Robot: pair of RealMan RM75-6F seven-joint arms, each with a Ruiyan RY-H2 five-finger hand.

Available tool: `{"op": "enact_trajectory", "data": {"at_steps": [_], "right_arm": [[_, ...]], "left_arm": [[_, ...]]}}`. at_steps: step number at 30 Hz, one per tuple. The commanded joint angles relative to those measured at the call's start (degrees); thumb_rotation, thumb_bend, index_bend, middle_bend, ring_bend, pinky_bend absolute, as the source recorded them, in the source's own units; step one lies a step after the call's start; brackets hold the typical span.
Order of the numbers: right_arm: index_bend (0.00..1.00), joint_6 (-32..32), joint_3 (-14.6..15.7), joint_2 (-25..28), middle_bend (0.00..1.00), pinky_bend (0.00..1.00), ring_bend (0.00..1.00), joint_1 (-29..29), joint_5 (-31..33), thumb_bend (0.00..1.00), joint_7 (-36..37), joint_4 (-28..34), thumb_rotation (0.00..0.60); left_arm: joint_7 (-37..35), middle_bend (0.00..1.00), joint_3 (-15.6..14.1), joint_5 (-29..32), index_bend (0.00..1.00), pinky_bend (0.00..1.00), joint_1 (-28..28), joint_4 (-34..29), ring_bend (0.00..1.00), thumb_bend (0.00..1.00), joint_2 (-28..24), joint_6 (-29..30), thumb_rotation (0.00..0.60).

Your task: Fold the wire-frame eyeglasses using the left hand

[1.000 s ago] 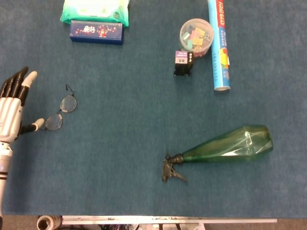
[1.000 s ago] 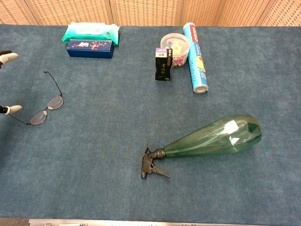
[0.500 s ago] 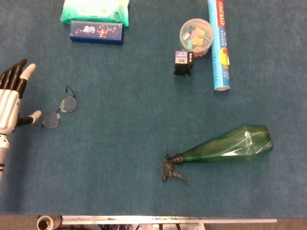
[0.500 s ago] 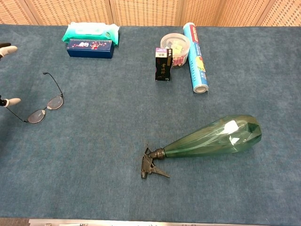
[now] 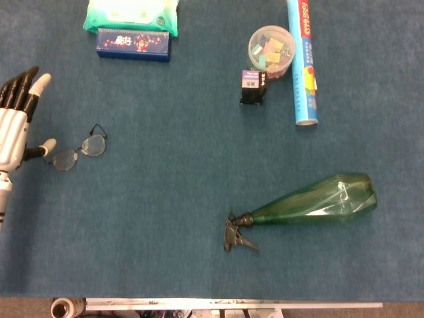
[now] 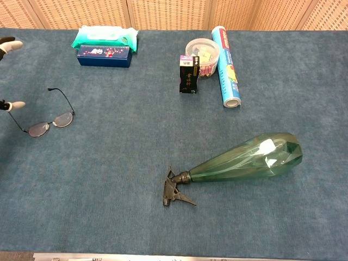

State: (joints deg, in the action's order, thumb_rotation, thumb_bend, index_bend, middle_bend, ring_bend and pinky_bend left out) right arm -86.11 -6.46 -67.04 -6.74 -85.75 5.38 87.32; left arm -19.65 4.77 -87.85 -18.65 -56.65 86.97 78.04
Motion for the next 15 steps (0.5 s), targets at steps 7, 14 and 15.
{"op": "enact_trajectory", "data": {"at_steps": [7,14,15], "right_arm": [[0.05,0.0,-0.1,0.0,0.23,0.51,0.21,0.0,0.1,0.01,0.1,-0.1,0.6],[0.05,0.1,-0.1,-0.1,0.23,0.51,0.21,-0.2,-0.1,0.01,0.4,-0.4,0.6],[0.05,0.1,-0.1,-0.2,0.23,0.51,0.21,-0.2,-0.1,0.01,0.4,-0.4,0.6]], "left_arm": [[-0.4,0.0,-0.2,0.5,0.0,0.08,0.0,-0.1,0.0,0.0,0.1,0.1,0.6],[2.5,0.0,-2.3,0.3,0.0,0.08,2.5,-8.5,0.0,0.0,-3.6,1.4,0.6],[3.2,0.0,-2.7,0.3,0.0,0.08,2.8,-10.0,0.0,0.0,-4.4,1.3,0.6]]}}
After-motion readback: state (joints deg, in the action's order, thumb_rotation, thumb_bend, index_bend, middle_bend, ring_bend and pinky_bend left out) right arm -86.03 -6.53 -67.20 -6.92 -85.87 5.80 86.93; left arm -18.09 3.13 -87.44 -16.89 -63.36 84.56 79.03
